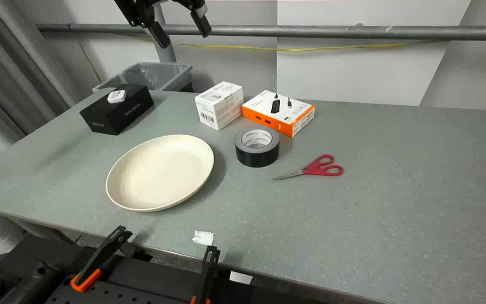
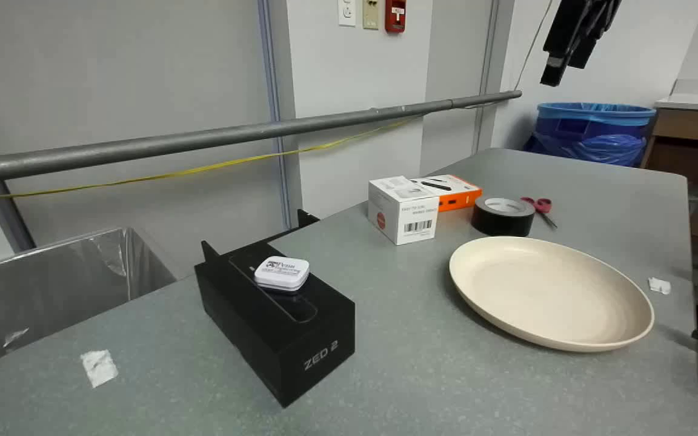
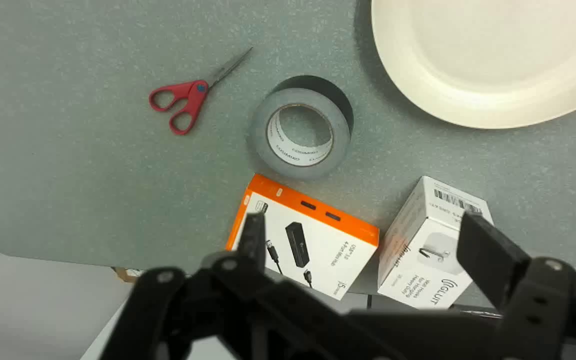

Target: Put the tape on the plate

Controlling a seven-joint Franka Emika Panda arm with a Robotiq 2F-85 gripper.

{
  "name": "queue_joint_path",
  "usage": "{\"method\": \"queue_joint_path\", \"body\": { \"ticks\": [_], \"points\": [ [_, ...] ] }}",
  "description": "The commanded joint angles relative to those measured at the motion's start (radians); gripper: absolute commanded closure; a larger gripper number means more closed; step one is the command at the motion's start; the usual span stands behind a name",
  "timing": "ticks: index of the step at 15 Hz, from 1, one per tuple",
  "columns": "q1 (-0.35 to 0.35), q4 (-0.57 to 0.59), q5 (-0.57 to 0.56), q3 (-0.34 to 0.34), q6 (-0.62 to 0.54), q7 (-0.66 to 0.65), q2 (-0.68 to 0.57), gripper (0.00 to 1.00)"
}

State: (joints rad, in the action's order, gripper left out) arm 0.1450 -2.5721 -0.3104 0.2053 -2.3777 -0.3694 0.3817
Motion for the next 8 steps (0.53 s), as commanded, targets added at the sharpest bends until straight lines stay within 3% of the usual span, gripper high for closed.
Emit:
{"method": "queue_joint_path", "body": {
  "ticks": [1, 3, 8],
  "points": [
    [-0.023, 0.002, -0.011, -0.022, 0.005, -0.007, -0.002, 0.0],
    [-0.023, 0.002, -0.011, -0.022, 0.005, -0.007, -0.002, 0.0],
    [-0.109, 0.023, 0.151, -0.134, -0.061, 0.27, -0.139, 0.0]
  ]
}}
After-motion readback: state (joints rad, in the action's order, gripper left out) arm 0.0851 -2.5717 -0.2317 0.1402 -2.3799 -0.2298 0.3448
